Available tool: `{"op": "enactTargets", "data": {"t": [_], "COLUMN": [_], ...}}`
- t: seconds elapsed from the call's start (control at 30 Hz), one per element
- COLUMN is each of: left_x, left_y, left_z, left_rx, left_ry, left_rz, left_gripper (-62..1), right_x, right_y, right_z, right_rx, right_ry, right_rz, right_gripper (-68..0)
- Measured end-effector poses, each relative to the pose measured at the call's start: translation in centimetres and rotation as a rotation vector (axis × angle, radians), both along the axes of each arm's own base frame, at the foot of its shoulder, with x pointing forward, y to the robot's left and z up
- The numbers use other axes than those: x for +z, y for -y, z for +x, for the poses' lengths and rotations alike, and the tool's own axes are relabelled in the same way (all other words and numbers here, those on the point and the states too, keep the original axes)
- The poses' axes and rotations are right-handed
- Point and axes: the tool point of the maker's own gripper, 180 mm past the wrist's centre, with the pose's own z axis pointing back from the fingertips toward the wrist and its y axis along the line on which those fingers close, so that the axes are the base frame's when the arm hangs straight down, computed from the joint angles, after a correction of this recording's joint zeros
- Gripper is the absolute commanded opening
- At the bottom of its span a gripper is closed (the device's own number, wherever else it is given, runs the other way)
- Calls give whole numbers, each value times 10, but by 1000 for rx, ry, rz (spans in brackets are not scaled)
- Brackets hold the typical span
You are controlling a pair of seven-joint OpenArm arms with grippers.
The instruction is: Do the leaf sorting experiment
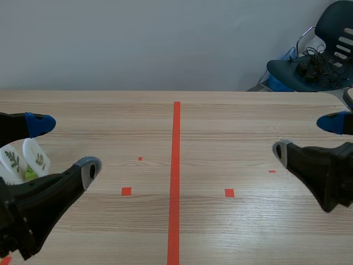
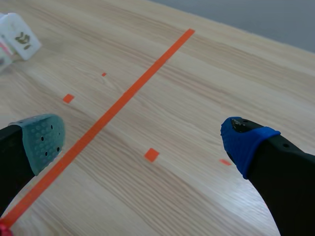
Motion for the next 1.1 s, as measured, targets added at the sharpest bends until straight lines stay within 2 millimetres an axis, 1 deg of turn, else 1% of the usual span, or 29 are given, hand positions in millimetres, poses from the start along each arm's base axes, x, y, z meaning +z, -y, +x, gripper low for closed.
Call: {"op": "enactTargets", "data": {"t": [0.1,0.17,0.47,0.57,0.7,1.1], "left_x": [1,1,0,-8,-7,-7], "left_y": [1,1,1,1,1,1], "left_z": [-1,-1,-1,-2,-2,-2], "left_rx": [-23,-31,-34,-37,-37,-36], "left_ry": [1,3,-1,-34,-33,-31], "left_rz": [3,11,17,49,47,45], "left_gripper": [14,14,14,14,14,14], "right_x": [-2,1,-1,-6,-7,-6], "right_y": [-18,-22,-19,-15,-12,-12], "right_z": [-5,-5,-5,-5,-2,-2], "right_rx": [45,63,88,71,46,48], "right_ry": [-5,7,2,-20,-26,-19], "right_rz": [44,55,7,-11,-17,-11], "right_gripper": [4,4,4,4,4,4]}}
